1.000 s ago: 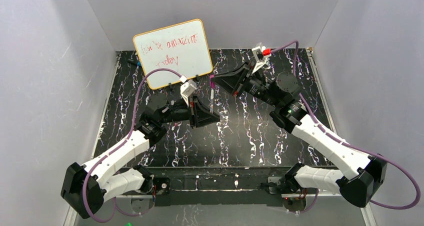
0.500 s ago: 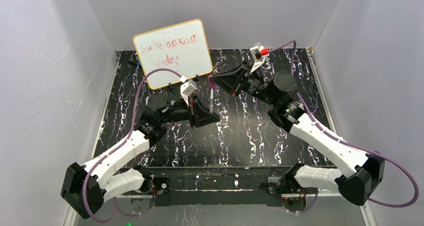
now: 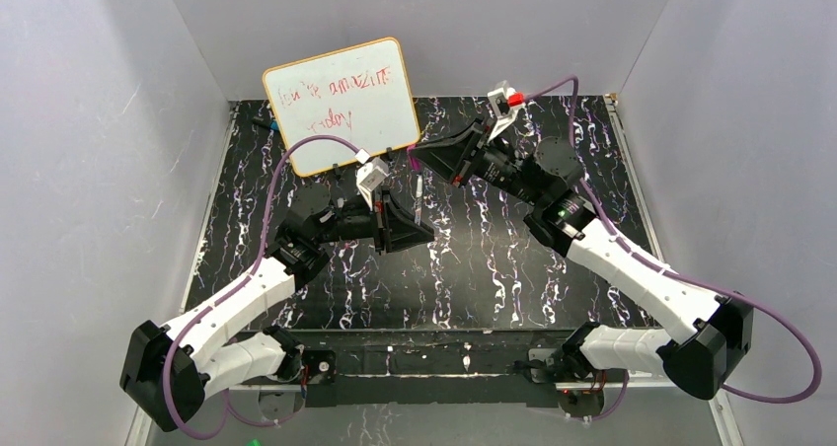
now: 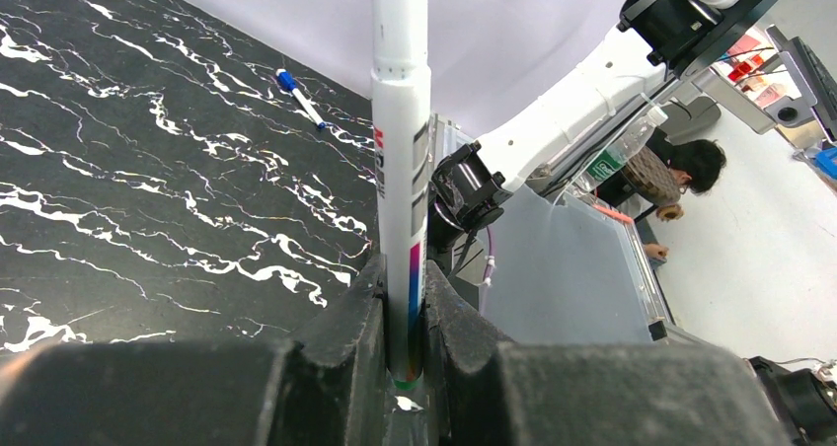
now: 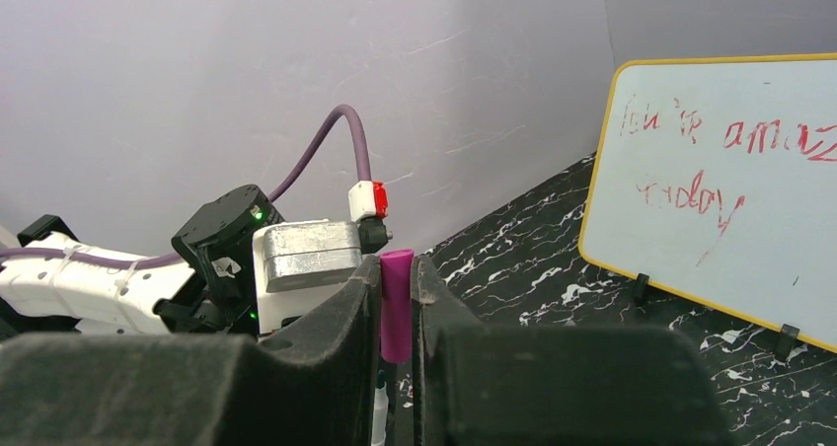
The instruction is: Insert the pens into the pen caps
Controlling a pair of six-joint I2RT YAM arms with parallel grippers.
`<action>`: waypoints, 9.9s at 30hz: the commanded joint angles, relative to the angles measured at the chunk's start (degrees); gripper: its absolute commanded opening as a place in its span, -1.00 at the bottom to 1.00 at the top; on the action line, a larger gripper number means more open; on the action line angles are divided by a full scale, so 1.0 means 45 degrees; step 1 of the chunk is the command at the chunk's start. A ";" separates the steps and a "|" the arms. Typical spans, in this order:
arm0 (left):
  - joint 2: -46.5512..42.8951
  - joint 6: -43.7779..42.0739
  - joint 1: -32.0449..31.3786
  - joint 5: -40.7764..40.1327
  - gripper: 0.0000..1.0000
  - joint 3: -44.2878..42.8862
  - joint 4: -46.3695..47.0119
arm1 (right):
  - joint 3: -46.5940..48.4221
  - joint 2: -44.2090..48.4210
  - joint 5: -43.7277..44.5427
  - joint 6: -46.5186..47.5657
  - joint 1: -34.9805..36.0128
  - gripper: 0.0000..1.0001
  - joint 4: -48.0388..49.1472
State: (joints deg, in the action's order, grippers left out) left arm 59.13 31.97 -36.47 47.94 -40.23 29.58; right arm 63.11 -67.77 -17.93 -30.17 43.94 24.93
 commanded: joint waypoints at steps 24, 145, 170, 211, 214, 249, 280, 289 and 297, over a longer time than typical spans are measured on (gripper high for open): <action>-0.0431 -0.0187 -0.0001 0.0211 -1.00 -0.0083 0.0156 | 0.0476 0.0630 0.0351 0.0558 0.0013 -0.69 0.0016; -0.0426 0.0140 -0.0272 -0.0283 -1.00 0.2624 0.5518 | -0.1052 -0.1314 -0.3974 -0.1707 -0.0589 -0.64 0.5300; -0.0551 -0.0404 -0.0265 -0.0725 -1.00 0.2767 0.4620 | -0.0956 -0.1046 -0.3772 -0.1499 -0.0616 -0.65 0.5066; -0.0463 -0.0834 -0.0270 -0.0948 -1.00 0.2066 0.3953 | -0.0968 -0.0782 -0.3837 -0.1342 -0.0695 -0.64 0.4793; -0.0457 -0.0775 -0.0254 -0.0998 -1.00 0.2069 0.3953 | -0.0973 -0.0780 -0.3866 -0.1342 -0.0688 -0.64 0.4793; 0.0026 -0.1237 0.0543 -0.1016 -1.00 0.0508 0.3764 | -0.1204 -0.0869 -0.3856 -0.1488 -0.0683 -0.63 0.4833; 0.0472 -0.1297 0.1600 0.1727 -1.00 -0.0513 0.2273 | -0.1041 -0.0911 -0.4106 -0.1520 -0.0686 0.29 0.4331; -0.0133 -0.1554 0.1600 0.1943 -1.00 0.0263 0.1397 | -0.0166 -0.1441 -0.4096 -0.1361 -0.0685 0.37 0.4294; -0.0310 -0.1794 0.1595 0.1889 -1.00 0.0320 0.0984 | 0.0165 -0.1774 -0.4374 -0.1400 -0.0683 0.35 0.4129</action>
State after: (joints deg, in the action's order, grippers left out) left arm 59.40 25.19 -29.41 55.35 -38.83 34.89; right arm 61.25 -75.57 -36.45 -37.15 40.69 42.72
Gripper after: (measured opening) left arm 0.118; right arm 0.684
